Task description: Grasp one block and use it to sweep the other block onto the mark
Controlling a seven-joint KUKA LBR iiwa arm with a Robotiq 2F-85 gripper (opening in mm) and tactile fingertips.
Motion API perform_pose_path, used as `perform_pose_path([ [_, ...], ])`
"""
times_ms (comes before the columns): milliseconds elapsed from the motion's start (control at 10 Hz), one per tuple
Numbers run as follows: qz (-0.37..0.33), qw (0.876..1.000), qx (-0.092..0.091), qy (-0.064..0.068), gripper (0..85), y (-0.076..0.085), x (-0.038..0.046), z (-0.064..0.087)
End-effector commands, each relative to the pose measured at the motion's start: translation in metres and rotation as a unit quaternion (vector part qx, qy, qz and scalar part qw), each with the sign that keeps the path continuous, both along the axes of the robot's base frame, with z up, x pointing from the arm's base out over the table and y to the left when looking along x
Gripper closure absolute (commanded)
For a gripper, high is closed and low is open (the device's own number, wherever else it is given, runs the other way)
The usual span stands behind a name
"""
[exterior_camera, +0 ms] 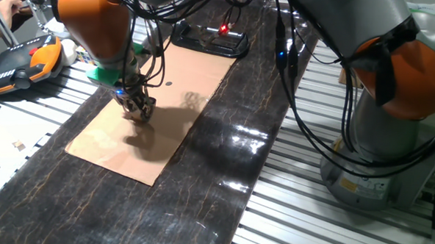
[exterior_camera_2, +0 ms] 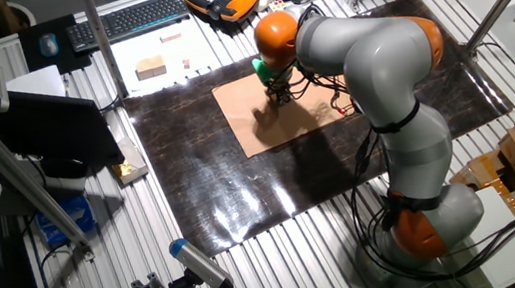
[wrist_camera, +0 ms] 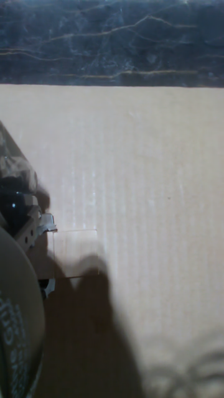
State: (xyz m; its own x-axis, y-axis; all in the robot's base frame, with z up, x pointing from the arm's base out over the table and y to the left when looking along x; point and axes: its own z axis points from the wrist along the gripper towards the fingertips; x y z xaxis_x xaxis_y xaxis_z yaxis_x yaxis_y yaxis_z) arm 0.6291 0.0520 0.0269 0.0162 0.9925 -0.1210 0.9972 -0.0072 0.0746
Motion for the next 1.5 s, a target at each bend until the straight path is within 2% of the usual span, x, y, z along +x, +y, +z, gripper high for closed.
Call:
perform_pose_path([
  [0,0.001,1.000,0.000,0.000,84.3,-0.002,-0.0003,0.000],
  [1400,-0.003,1.000,-0.003,-0.001,84.3,-0.016,-0.0004,0.001],
])
